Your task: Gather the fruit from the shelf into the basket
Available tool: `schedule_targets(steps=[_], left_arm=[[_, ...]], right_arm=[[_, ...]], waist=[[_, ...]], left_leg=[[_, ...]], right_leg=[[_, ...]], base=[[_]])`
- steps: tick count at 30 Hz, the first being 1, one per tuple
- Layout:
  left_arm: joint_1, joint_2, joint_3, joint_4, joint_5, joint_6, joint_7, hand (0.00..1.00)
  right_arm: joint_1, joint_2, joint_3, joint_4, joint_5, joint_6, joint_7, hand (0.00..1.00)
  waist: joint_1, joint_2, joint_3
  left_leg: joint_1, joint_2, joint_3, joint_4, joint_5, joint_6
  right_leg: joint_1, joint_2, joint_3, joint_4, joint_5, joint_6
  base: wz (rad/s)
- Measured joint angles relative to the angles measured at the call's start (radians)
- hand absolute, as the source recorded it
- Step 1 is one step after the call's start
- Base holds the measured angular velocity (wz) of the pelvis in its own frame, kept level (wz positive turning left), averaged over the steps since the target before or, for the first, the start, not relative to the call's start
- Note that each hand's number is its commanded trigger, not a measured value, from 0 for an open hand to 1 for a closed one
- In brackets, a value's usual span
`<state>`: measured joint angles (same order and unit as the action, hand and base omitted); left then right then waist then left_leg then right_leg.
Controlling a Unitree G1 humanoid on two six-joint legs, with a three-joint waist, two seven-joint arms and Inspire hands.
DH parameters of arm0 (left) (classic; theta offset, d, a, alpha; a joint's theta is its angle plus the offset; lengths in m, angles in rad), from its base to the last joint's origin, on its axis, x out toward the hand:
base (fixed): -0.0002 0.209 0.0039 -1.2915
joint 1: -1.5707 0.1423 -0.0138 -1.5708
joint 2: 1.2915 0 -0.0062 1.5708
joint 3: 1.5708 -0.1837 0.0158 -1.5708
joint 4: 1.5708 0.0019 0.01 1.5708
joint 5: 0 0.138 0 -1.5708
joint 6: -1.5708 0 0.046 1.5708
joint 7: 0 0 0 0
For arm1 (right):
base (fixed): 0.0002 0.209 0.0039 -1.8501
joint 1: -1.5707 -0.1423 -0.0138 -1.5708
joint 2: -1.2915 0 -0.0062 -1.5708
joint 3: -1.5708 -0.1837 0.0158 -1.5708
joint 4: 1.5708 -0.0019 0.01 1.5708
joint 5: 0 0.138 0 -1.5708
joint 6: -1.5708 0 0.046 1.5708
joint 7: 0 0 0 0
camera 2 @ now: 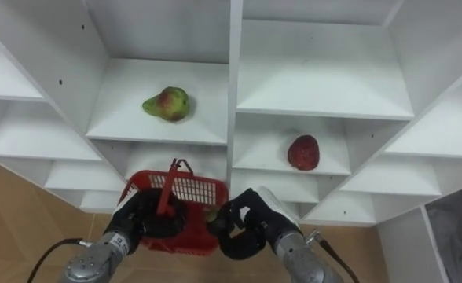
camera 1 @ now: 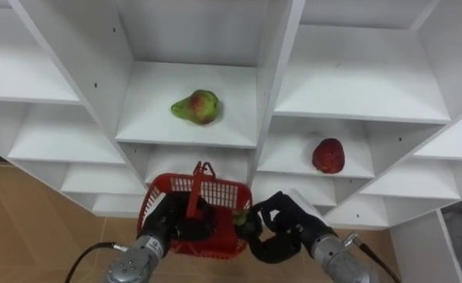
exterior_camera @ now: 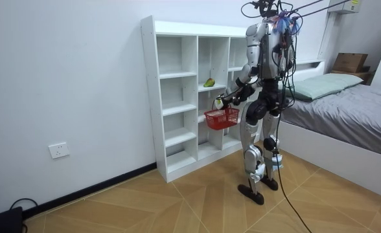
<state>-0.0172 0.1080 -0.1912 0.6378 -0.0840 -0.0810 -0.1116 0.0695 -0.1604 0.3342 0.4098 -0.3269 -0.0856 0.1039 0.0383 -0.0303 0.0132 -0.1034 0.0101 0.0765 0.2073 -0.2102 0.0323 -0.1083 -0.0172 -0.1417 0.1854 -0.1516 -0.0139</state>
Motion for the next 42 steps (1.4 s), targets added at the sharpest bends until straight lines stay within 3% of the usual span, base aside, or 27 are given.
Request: schedule_targets(steps=[10,17,29,30,31,32,42], left_arm=[[0.001,0.003,-0.042,0.001,0.057,0.0,-0.047,1.0],[0.0,0.021,-0.088,-0.003,0.058,0.0,-0.113,1.0],[-0.004,0.019,-0.099,-0.011,0.057,-0.007,-0.166,1.0],[-0.006,0.019,-0.102,-0.011,0.057,-0.01,-0.166,1.0],[-0.007,0.019,-0.105,-0.011,0.057,-0.012,-0.167,1.0],[-0.01,0.017,-0.107,-0.011,0.057,-0.012,-0.17,1.0],[-0.015,0.023,-0.131,-0.065,0.056,-0.015,-0.188,1.0]], right_arm=[[-0.002,-0.001,0.005,0.007,-0.005,0.0,-0.041,1.0],[-0.036,-0.003,0.017,0.083,-0.004,-0.01,-0.072,1.0],[-0.043,0.0,0.019,0.138,0.005,-0.012,-0.072,1.0],[-0.043,0.002,0.019,0.141,0.005,-0.012,-0.072,0.76],[-0.043,0.003,0.019,0.142,0.005,-0.012,-0.072,0.63],[-0.044,0.006,0.019,0.146,0.005,-0.013,-0.072,0.0],[-0.053,0.007,0.038,0.173,0.01,-0.028,-0.068,0.0]], waist=[[-0.005,0.001,-0.0006],[-0.006,0.011,-0.0066],[-0.005,0.012,-0.0044],[-0.005,0.013,-0.0034],[-0.005,0.012,-0.0029],[-0.005,0.012,-0.0022],[-0.006,0.008,0.0012]], left_leg=[[-0.011,-0.004,-0.004,0.008,0.001,0.001],[-0.015,-0.004,-0.011,0.017,0.003,0.001],[-0.016,-0.005,-0.013,0.019,0.007,0.001],[-0.016,-0.005,-0.013,0.019,0.007,0.001],[-0.016,-0.005,-0.013,0.019,0.007,0.001],[-0.017,-0.005,-0.014,0.019,0.007,0.001],[-0.029,-0.005,-0.02,0.02,0.007,0.001]], right_leg=[[-0.001,0.001,-0.012,0.0,0.0,0.0],[0.002,-0.001,-0.023,0.002,0.0,0.0],[0.002,-0.002,-0.026,0.005,0.0,-0.001],[0.002,-0.002,-0.026,0.005,0.0,-0.001],[0.002,-0.002,-0.026,0.005,0.0,-0.001],[0.002,-0.002,-0.026,0.005,0.0,-0.001],[-0.012,-0.009,-0.026,0.008,0.0,-0.001]], base=[[0.04],[0.03],[0.0],[0.0],[0.0],[0.0],[0.0]])
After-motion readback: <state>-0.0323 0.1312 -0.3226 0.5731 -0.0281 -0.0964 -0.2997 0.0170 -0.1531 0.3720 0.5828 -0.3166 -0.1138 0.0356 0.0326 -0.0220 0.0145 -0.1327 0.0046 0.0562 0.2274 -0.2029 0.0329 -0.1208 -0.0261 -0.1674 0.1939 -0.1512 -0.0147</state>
